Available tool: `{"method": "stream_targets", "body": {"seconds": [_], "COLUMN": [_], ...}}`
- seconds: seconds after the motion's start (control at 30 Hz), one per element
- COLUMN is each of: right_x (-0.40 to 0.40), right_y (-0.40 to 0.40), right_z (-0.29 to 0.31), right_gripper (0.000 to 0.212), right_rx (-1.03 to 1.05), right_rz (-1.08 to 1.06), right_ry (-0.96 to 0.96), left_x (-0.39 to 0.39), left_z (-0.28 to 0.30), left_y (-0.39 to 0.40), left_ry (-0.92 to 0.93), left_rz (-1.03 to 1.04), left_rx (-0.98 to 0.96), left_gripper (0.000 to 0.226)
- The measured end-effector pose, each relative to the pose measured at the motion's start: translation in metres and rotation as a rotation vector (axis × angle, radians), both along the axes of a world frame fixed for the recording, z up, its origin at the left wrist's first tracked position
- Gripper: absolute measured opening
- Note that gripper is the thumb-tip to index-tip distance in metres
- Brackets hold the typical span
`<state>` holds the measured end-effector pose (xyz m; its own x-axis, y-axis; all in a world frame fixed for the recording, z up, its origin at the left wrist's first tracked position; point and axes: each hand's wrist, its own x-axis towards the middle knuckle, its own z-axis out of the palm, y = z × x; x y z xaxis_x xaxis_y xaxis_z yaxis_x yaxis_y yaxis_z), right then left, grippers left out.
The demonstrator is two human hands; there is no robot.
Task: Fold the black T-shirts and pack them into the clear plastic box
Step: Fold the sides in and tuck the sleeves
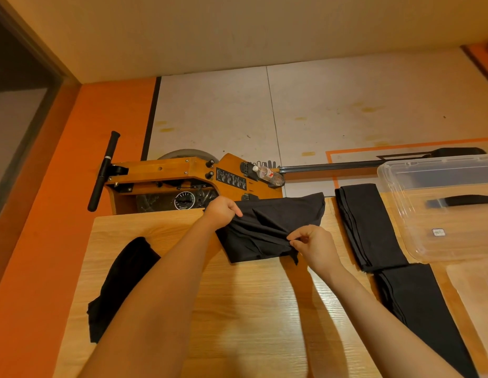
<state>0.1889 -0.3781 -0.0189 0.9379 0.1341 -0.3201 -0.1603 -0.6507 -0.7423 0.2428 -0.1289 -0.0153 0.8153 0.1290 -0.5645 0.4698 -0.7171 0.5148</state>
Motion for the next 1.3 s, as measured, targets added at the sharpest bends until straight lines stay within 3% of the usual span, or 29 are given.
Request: {"method": "stream_targets", "body": {"seconds": [0.27,0.37,0.6,0.87,1.3], "right_x": [0.005,0.006,0.005,0.008,0.013], "right_y": [-0.009,-0.009,-0.003,0.004,0.013], "right_z": [0.021,0.029,0.042,0.063,0.122], "right_gripper": [0.013,0.022,0.009,0.019,0.021], "right_rx": [-0.024,-0.024,-0.043,0.143,0.211], "right_rz": [0.013,0.007,-0.058,-0.241,-0.184], "right_ry": [-0.021,-0.064,-0.169,-0.163,-0.34], "left_x": [-0.015,-0.022,-0.034,-0.038,-0.05], "left_z": [0.018,0.021,0.029,0.062,0.124], "left_y": [0.014,0.017,0.023,0.038,0.057], "left_ry": [-0.117,-0.165,-0.292,-0.443,-0.541], "left_rz": [0.098,0.081,0.055,0.12,0.165], "left_rx": [-0.017,-0.004,0.04,0.103,0.084], "left_gripper": [0.035,0.036,0.013,0.005,0.009]}}
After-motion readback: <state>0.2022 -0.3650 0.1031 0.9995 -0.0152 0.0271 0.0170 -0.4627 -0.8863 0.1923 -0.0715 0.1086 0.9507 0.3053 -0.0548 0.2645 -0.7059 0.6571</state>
